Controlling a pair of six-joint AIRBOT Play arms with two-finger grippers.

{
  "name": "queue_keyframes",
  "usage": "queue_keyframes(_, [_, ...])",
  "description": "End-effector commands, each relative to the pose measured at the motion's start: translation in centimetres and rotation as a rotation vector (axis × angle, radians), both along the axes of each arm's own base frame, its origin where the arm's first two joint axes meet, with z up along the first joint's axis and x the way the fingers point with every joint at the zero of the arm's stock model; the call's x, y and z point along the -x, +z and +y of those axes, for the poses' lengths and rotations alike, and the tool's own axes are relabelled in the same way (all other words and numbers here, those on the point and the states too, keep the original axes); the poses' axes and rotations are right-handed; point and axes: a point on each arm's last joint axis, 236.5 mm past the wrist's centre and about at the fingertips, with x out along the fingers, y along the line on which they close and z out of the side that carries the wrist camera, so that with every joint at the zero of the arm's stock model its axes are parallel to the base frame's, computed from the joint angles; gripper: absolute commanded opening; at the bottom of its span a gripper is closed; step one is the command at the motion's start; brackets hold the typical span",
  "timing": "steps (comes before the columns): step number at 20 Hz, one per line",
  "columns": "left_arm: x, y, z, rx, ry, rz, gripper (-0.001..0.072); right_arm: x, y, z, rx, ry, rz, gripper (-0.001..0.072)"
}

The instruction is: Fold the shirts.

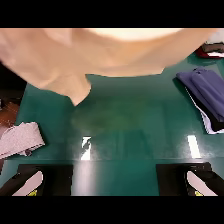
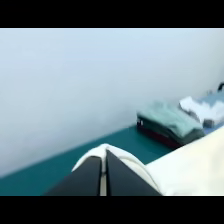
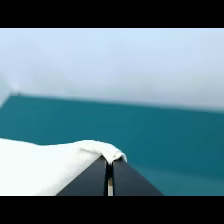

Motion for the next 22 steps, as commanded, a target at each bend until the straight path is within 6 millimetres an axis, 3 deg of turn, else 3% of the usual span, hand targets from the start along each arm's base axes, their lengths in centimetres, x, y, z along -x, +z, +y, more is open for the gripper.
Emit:
queue_keyframes(1, [9.7,7.5,-0.2,0.040,0.063,-0.298,0.0025,6.6,7.5,0.6,0.035,-0.002,-0.220,0.0016])
queue_keyframes(4, [15.2,9.8,-0.5,0.060,0.087,-0.433,0.0025,10.2,8.6,-0.7,0.057,-0.080,-0.303,0.0015])
queue_keyframes(6, [16.4,9.8,-0.4,0.037,0.119,-0.451,0.0025,11.7,8.2,-2.8,0.075,-0.179,-0.314,0.0014])
queue_keyframes(7, [15.8,9.2,-0.1,0.013,0.142,-0.430,0.0025,12.2,7.5,-4.0,0.068,-0.233,-0.294,0.0014])
queue_keyframes(10, [9.1,3.8,1.6,0.013,0.186,-0.163,0.0025,10.7,3.3,-6.9,0.054,-0.343,-0.109,0.0013])
queue_keyframes(12, [2.7,-2.5,2.7,0.017,0.180,0.059,0.0025,7.3,-1.5,-7.3,0.073,-0.337,0.128,0.0013])
queue_keyframes(13, [-0.3,-6.7,2.9,0.011,0.163,0.201,0.0025,5.4,-4.4,-7.4,0.085,-0.329,0.269,0.0013])
queue_keyframes(15, [-4.7,-15.2,2.9,-0.016,0.112,0.476,0.0025,1.9,-12.2,-7.8,0.113,-0.305,0.615,0.0013])
queue_keyframes(18, [-9.5,-27.7,2.4,-0.045,0.035,0.839,0.0026,-2.7,-24.0,-7.3,0.146,-0.211,1.031,0.0013])
queue_keyframes(20, [-11.7,-34.9,1.5,-0.060,-0.012,1.019,0.0026,-4.3,-31.9,-6.8,0.146,-0.150,1.255,0.0012])
queue_keyframes(22, [-13.9,-41.0,0.8,-0.112,-0.058,1.123,0.0026,-5.8,-38.3,-6.7,0.143,-0.119,1.383,0.0013])
